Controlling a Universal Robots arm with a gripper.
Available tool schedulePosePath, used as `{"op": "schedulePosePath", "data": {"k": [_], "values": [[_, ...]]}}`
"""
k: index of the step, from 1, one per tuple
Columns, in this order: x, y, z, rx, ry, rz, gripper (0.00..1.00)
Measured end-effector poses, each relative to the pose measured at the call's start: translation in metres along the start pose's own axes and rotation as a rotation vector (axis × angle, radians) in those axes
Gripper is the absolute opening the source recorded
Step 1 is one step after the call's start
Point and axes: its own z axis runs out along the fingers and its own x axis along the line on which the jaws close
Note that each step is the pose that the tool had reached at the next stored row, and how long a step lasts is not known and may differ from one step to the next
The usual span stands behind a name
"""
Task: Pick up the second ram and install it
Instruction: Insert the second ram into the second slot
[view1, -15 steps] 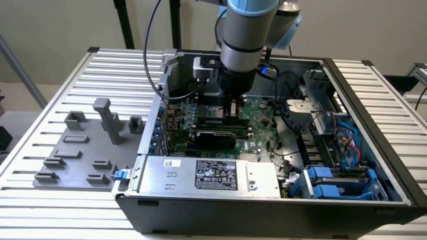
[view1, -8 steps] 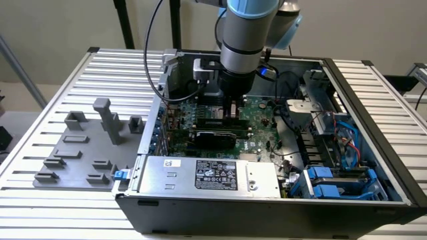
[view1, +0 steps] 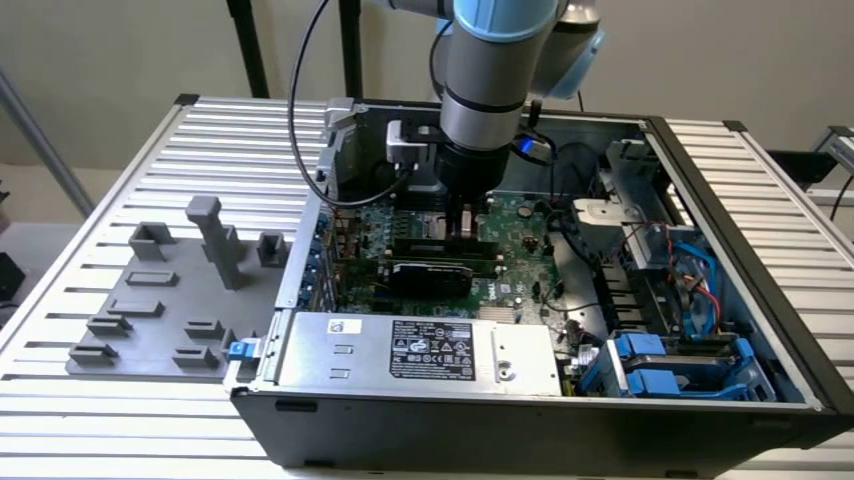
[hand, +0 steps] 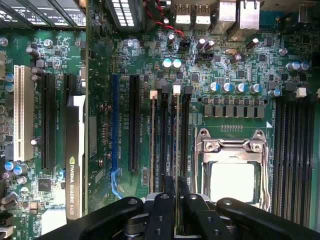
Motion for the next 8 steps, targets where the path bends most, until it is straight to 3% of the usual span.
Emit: {"op": "schedulePosePath", "data": {"k": [8], "values": [[-0.0008,0.0002,0.0014,0.0001,-0.0002,0.0,0.14]]}}
